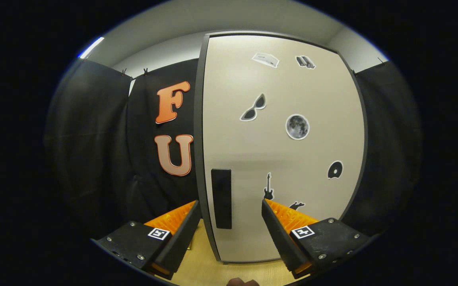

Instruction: Open the shoe cabinet door, grab the shoes and put them into the shoe cabinet, then close the shoe cabinet door.

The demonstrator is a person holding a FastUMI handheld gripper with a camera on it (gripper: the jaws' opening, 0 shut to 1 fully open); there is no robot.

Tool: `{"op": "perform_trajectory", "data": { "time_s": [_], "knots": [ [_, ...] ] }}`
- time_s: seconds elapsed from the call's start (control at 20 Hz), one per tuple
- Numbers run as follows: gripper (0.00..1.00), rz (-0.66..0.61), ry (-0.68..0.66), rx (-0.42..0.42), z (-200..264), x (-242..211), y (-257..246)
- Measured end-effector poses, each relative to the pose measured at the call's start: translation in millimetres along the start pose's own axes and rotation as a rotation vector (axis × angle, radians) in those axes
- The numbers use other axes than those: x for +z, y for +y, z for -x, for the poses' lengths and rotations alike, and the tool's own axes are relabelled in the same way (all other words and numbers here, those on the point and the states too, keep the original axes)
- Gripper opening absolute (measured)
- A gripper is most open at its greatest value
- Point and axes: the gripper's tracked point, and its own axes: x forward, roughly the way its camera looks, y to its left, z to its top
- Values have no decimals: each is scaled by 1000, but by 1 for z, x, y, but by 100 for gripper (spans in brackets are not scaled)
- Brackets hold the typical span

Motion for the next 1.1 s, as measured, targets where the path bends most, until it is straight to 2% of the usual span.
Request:
{"op": "perform_trajectory", "data": {
  "time_s": [0.6,0.85,1.1],
  "knots": [
    [96,101,-38,-132,152,21,-54],
    [95,67,-65,-115,195,25,-73],
    [95,46,-86,-96,228,27,-112]
  ]
}}
